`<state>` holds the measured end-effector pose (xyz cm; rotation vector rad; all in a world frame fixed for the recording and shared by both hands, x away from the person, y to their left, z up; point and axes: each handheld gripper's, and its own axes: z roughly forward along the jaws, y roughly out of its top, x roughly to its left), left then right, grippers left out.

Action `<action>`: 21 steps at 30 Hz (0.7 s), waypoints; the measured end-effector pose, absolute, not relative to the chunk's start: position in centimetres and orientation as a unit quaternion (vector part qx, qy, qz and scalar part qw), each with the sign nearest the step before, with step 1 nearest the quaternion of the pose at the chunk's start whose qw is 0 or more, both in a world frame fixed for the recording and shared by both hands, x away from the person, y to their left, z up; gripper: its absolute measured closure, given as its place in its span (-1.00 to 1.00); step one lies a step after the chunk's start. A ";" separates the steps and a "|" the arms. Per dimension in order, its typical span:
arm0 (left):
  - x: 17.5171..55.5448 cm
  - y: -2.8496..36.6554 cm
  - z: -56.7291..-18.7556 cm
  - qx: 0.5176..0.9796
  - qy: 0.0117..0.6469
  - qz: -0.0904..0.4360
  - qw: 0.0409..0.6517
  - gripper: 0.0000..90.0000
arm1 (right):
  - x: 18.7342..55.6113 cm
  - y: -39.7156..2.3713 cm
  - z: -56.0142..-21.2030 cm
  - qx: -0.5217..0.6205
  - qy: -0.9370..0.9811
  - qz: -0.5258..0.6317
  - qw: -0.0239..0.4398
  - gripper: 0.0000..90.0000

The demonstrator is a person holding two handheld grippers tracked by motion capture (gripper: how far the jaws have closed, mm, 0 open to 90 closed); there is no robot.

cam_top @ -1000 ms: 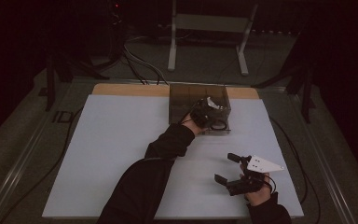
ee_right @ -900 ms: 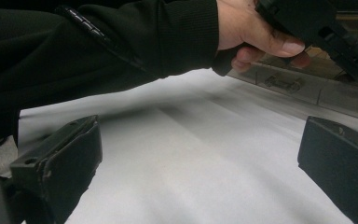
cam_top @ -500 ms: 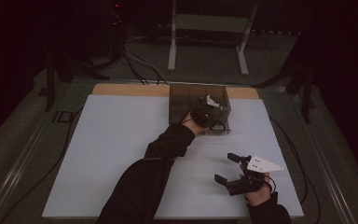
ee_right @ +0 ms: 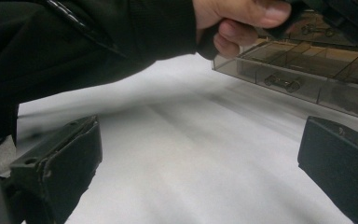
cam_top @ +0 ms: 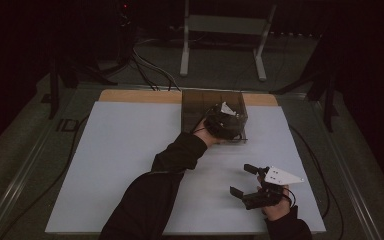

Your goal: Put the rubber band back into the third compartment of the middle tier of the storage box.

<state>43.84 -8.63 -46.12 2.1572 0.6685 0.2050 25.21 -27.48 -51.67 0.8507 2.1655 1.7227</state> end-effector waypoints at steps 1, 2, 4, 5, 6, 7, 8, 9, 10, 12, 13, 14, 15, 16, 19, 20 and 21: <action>43.7 -8.5 -45.9 0.861 0.268 0.085 0.423 -0.10 | 25.2 -27.5 -51.7 0.292 0.743 0.590 0.123 -1.00; 43.6 -8.4 -45.8 0.861 0.266 0.085 0.425 -0.15 | 25.2 -27.5 -51.7 0.292 0.743 0.589 0.124 -1.00; 43.4 -8.2 -45.4 0.861 0.264 0.085 0.426 -0.24 | 25.2 -27.4 -51.7 0.292 0.743 0.589 0.124 -1.00; 43.4 -8.1 -45.3 0.860 0.265 0.081 0.428 -0.31 | 25.2 -27.4 -51.7 0.292 0.743 0.589 0.124 -1.00; 43.2 -8.0 -45.1 0.861 0.262 0.074 0.430 -0.37 | 25.2 -27.4 -51.7 0.292 0.743 0.589 0.124 -1.00; 43.0 -7.9 -45.0 0.861 0.259 0.077 0.431 -0.40 | 25.2 -27.4 -51.7 0.292 0.744 0.588 0.124 -1.00; 42.9 -7.8 -44.8 0.861 0.256 0.074 0.433 -0.42 | 25.2 -27.4 -51.7 0.292 0.744 0.588 0.125 -1.00; 42.8 -7.7 -44.7 0.861 0.256 0.071 0.434 -0.46 | 25.2 -27.4 -51.7 0.291 0.744 0.588 0.125 -1.00; 42.7 -7.5 -44.6 0.860 0.256 0.071 0.435 -0.49 | 25.2 -27.4 -51.7 0.292 0.744 0.588 0.125 -1.00; 42.5 -7.2 -44.2 0.861 0.255 0.070 0.435 -0.59 | 25.3 -27.4 -51.8 0.293 0.744 0.587 0.124 -1.00; 42.4 -7.1 -44.1 0.860 0.256 0.069 0.436 -0.62 | 25.3 -27.3 -51.8 0.294 0.744 0.587 0.124 -1.00; 42.3 -7.0 -43.9 0.860 0.256 0.071 0.435 -0.65 | 25.3 -27.3 -51.8 0.293 0.744 0.588 0.125 -1.00; 42.3 -6.9 -43.8 0.860 0.258 0.071 0.434 -0.67 | 25.3 -27.3 -51.8 0.293 0.745 0.587 0.125 -1.00; 42.3 -6.7 -43.6 0.860 0.257 0.068 0.435 -0.71 | 25.3 -27.3 -51.8 0.292 0.745 0.587 0.125 -1.00; 42.2 -6.4 -43.3 0.861 0.254 0.061 0.437 -0.84 | 25.3 -27.3 -51.8 0.293 0.744 0.587 0.126 -1.00; 42.2 -6.1 -43.2 0.861 0.248 0.049 0.441 -0.90 | 25.3 -27.3 -51.8 0.292 0.744 0.587 0.126 -1.00; 42.1 -6.0 -43.0 0.860 0.246 0.043 0.444 -0.96 | 25.3 -27.3 -51.8 0.292 0.745 0.587 0.126 -1.00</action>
